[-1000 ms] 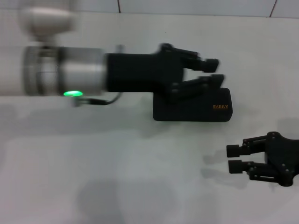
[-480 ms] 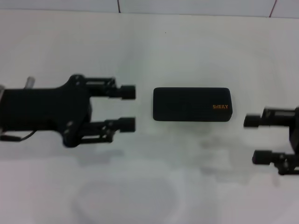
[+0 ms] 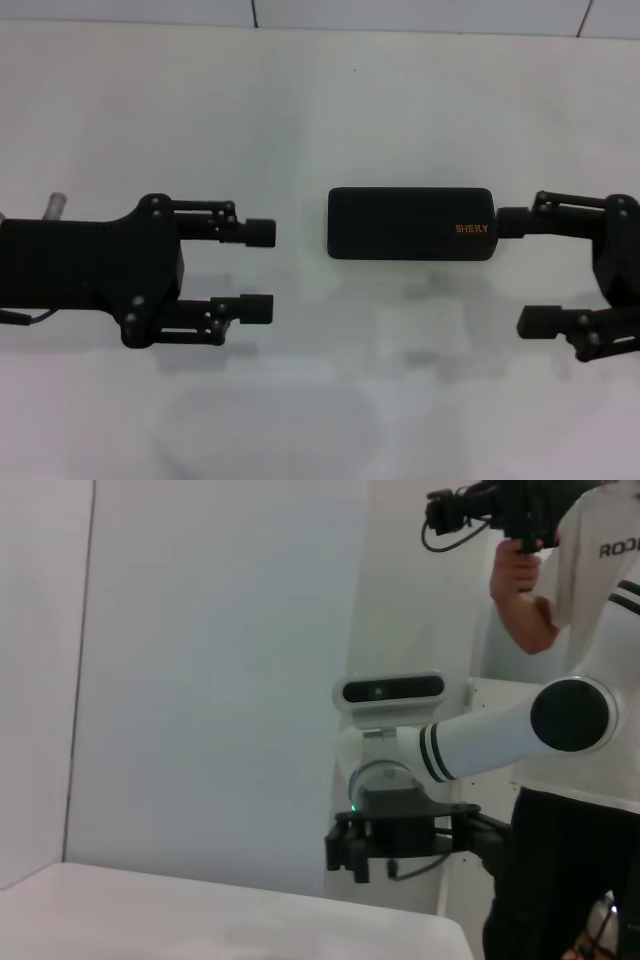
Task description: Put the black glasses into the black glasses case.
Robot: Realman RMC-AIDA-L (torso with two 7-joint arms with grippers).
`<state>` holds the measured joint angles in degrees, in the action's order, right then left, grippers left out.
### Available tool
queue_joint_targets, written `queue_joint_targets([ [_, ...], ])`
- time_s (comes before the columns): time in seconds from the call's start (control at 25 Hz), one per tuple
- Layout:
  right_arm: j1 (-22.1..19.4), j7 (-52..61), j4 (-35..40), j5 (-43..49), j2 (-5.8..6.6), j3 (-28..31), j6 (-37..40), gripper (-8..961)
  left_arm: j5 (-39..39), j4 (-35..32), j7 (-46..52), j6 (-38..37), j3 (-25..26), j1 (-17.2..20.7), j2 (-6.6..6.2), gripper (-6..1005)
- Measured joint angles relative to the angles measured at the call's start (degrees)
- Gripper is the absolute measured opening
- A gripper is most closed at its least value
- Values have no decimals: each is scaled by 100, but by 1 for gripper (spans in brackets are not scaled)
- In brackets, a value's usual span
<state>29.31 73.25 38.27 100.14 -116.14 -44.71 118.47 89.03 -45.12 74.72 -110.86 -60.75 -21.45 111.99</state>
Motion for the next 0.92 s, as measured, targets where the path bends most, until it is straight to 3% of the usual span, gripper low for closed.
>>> queue_joint_targets([
  [0.24,69,-2,-130,-264,-4,-420,-102,843,33,38,35,-5,117,56,26,660],
  [0.68,18,-3,-130,-459,-5,-483,-134,843,90,163,9,-13,95,42,10,699],
  [0.92,114,-57,-287,-847,-5,-1072,-349,843,259,163,-7,-10,148,79,20,699],
])
